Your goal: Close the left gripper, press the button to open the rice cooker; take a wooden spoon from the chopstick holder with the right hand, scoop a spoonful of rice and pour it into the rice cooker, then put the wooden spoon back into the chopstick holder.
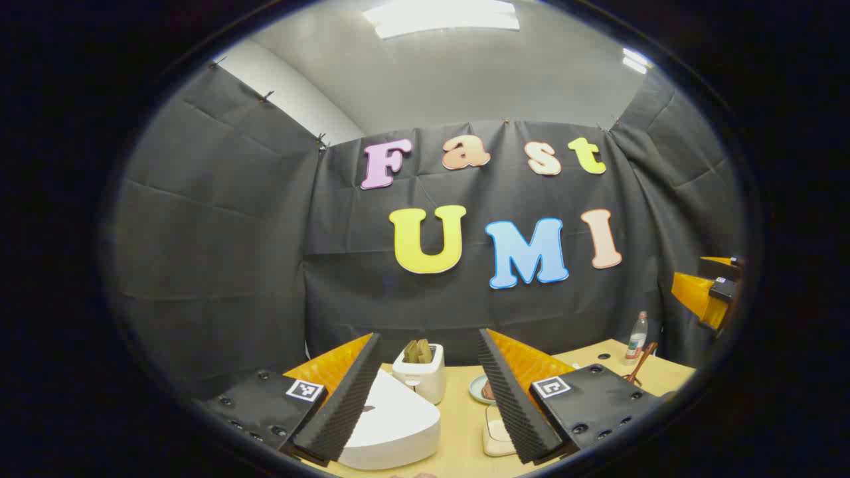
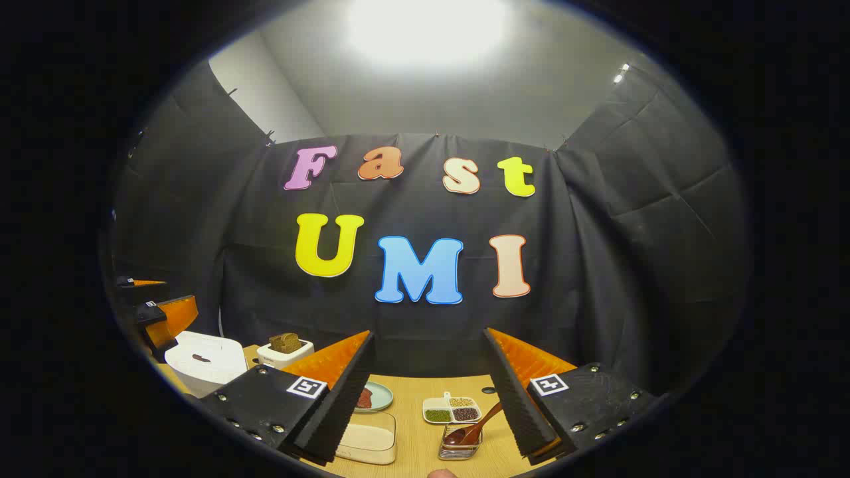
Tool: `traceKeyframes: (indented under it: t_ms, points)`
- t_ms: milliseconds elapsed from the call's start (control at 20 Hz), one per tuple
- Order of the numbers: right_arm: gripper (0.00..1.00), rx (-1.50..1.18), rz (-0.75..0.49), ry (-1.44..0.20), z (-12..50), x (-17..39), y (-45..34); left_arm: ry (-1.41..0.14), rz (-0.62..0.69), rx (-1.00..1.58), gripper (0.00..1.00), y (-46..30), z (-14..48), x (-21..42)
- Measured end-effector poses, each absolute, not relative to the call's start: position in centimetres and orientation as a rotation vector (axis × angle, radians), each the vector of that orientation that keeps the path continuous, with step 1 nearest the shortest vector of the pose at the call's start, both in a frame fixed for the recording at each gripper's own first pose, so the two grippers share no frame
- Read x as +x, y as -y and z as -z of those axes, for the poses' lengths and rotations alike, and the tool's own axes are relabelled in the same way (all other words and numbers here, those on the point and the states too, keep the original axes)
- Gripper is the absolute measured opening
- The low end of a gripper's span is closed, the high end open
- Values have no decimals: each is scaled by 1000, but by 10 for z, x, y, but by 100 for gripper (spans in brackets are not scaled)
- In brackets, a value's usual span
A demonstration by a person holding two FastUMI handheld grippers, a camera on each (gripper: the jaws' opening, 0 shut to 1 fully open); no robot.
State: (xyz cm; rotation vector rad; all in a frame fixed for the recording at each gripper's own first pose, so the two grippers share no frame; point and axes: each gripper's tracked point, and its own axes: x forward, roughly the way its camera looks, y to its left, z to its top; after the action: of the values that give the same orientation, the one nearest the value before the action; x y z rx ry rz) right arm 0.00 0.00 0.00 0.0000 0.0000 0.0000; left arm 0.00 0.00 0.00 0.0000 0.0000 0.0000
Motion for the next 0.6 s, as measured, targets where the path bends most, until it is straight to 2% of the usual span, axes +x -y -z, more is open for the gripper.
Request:
traceKeyframes:
  t_ms: [600]
  points:
    - [96,12,6,-6,1,6,4,14,-4,-7,98,-2,-1,7]
